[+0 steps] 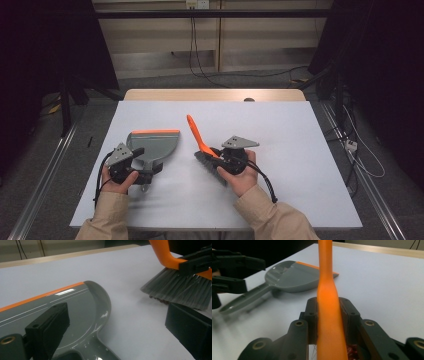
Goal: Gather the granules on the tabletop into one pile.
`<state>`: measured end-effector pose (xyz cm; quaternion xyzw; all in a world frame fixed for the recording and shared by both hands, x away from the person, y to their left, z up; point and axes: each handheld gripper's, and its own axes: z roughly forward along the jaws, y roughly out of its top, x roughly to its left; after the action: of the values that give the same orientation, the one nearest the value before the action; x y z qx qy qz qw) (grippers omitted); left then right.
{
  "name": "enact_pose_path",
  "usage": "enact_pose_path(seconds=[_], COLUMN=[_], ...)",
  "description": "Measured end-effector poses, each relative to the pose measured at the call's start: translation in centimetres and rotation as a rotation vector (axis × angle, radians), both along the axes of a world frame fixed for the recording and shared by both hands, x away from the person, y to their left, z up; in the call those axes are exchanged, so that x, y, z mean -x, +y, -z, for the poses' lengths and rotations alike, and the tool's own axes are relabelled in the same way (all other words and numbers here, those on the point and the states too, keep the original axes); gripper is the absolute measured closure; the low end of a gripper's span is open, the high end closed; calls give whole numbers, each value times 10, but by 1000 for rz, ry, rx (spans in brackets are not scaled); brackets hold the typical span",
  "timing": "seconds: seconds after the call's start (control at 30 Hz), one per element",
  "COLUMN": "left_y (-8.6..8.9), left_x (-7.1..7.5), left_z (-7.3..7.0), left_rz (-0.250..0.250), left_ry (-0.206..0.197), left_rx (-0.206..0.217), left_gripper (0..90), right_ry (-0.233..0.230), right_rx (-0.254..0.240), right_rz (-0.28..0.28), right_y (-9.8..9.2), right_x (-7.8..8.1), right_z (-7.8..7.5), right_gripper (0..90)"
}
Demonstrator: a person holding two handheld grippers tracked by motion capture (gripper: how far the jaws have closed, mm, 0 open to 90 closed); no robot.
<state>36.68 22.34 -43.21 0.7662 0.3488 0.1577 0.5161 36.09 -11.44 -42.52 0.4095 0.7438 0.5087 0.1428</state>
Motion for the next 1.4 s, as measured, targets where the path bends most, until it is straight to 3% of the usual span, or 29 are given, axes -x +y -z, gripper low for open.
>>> enact_pose_path(seconds=[0.27,0.47,0.67,0.8,0.93,1.07,1.2,1.4], left_y=[1,2,2,5,5,6,7,11], left_x=[-1,-1,1,2,6,8,7,6], left_z=[0,0,-2,-6,-7,-4,-1,4], left_rz=[-3,-5,-4,-26,-30,-47,-81,-139], left_ry=[3,2,-2,13,31,57,85,127], left_rx=[-3,-2,-2,-20,-82,-106,-111,-164], left_gripper=[52,53,53,53,54,55,59,93], right_ry=[-13,-36,-48,-50,-42,-25,-9,1], right_rx=[0,-2,7,31,50,54,65,59], right_rz=[19,12,52,87,127,160,170,178], right_y=[0,-3,-20,-36,-53,-65,-72,-75], right_x=[-23,-19,-14,-15,-15,-17,-19,-20], right_z=[-3,-13,-20,-21,-16,-9,-3,2], right_gripper=[715,714,714,714,714,714,714,714])
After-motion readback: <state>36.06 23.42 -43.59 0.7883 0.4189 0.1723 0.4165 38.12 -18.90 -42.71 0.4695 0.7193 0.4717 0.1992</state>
